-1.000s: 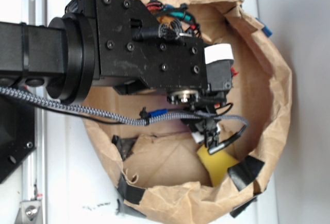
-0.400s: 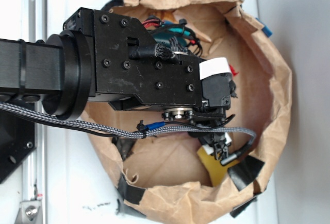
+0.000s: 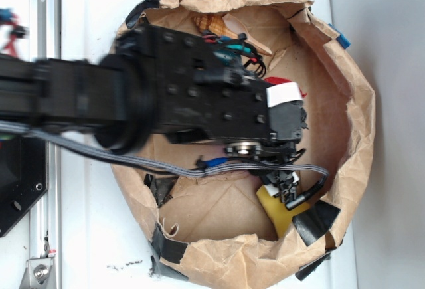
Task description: Grab the rock.
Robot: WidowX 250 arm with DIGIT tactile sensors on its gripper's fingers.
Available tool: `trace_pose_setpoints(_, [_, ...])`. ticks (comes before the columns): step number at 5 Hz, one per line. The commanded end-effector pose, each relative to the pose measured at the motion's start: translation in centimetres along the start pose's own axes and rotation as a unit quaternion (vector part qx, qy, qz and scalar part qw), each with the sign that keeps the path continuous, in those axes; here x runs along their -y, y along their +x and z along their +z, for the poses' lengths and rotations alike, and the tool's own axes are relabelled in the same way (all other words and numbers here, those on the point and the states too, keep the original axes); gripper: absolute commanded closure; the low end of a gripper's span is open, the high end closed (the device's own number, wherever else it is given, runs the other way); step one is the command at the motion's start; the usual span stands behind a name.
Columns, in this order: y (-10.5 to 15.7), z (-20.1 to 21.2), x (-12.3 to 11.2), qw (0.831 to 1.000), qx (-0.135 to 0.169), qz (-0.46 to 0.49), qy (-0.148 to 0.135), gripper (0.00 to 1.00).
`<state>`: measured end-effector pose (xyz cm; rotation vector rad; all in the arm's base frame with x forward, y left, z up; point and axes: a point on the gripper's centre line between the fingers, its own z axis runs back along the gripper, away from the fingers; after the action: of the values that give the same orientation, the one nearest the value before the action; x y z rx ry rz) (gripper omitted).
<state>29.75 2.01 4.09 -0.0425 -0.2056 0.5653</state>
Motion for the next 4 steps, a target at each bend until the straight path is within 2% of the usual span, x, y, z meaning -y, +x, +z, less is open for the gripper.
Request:
trace_pose_setpoints(1, [0.1, -0.6, 0.7, 1.0, -0.018, 0.01, 0.011, 1.0])
trace_pose_setpoints(4, [0.1, 1.1, 0.3, 1.0, -0.014, 0.004, -0.012, 1.0])
